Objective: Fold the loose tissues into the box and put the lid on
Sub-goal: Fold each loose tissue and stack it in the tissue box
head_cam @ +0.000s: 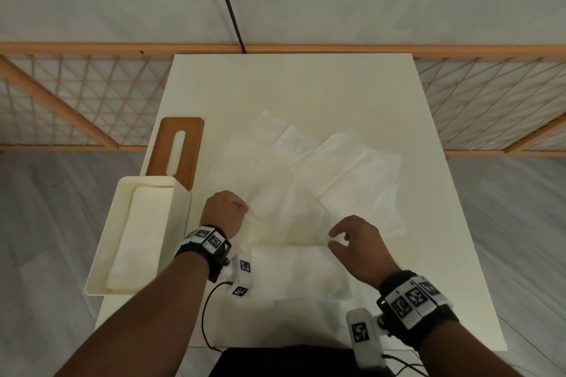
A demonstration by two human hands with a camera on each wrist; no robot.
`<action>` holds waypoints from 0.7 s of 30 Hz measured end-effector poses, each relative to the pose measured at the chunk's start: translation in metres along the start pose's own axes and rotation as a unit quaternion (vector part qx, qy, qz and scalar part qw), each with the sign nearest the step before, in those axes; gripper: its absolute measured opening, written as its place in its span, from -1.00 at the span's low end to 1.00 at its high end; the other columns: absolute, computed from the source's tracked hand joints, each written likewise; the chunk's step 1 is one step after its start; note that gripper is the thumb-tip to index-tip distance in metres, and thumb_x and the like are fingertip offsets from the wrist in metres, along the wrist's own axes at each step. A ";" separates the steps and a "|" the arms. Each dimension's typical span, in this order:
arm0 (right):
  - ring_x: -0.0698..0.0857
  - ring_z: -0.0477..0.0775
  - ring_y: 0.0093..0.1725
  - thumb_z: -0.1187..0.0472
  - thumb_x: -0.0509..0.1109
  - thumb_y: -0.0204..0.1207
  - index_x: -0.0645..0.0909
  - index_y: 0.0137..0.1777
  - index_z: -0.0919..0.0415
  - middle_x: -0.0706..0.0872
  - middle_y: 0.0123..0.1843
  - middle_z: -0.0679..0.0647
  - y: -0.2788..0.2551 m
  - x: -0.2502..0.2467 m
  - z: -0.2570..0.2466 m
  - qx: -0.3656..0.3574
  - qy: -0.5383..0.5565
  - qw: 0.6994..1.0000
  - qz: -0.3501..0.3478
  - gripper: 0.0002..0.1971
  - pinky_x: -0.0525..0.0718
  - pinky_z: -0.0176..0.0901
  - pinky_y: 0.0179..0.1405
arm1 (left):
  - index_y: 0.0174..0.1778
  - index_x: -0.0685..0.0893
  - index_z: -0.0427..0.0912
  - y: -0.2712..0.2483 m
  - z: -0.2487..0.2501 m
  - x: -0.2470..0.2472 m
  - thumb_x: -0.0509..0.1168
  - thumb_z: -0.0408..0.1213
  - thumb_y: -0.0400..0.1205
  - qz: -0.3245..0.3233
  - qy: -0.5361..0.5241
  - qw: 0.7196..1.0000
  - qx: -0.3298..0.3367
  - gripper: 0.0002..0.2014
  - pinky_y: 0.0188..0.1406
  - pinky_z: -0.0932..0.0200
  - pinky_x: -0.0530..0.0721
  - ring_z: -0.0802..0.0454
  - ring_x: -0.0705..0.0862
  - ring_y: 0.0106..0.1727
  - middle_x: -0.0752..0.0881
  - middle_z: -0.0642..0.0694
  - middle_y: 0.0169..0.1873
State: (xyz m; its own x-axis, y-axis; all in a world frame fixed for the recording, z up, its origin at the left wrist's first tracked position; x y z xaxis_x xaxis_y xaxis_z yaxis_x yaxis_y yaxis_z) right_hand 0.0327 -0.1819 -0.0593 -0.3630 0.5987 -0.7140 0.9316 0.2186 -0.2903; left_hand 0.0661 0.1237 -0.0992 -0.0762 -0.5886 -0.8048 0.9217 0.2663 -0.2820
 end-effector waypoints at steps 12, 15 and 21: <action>0.30 0.06 0.60 0.26 0.57 0.41 0.31 0.67 0.02 0.34 0.66 -0.01 0.024 -0.001 -0.062 -0.096 -0.009 0.995 0.014 -0.17 0.21 -0.33 0.50 | -0.32 0.71 0.01 -0.019 0.074 -0.077 0.37 -0.34 0.58 -0.034 -0.087 0.991 0.095 -0.81 -0.07 0.47 0.47 0.19 0.68 0.02 0.80 0.07 -0.02; 0.09 0.13 0.70 0.24 0.61 0.37 0.12 0.74 -0.08 0.13 0.77 0.01 0.033 -0.006 -0.096 -0.142 -0.048 0.988 0.036 0.01 0.16 -0.03 0.63 | -0.42 0.72 -0.01 -0.031 0.100 -0.087 0.33 -0.19 0.45 -0.133 -0.089 0.981 0.112 -0.86 0.05 0.11 0.69 0.17 0.74 -0.02 0.84 0.08 -0.06; 0.71 0.00 0.24 0.40 0.49 0.46 0.78 -0.05 0.11 0.79 0.04 -0.13 0.038 -0.044 -0.130 -0.182 0.119 0.974 0.066 -0.81 0.60 -0.11 0.17 | -0.28 0.74 -0.13 -0.045 0.112 -0.121 0.37 -0.35 0.58 -0.189 -0.210 0.952 0.115 -0.87 0.14 0.04 0.67 0.06 0.78 0.03 0.85 -0.04 -0.03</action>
State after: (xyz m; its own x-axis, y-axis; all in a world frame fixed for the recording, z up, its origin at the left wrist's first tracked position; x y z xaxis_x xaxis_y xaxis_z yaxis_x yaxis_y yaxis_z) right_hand 0.0861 -0.0996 0.0445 -0.2664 0.7922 -0.5491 0.9300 0.3608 0.0694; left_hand 0.0768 0.0974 0.0697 -0.3047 -0.8755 -0.3751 0.9213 -0.1711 -0.3492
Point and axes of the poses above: each hand's wrist, its own y-axis towards the middle knuckle, its own x-axis out of the palm, z = x × y, the point moved 9 cm from there along y, towards the middle knuckle
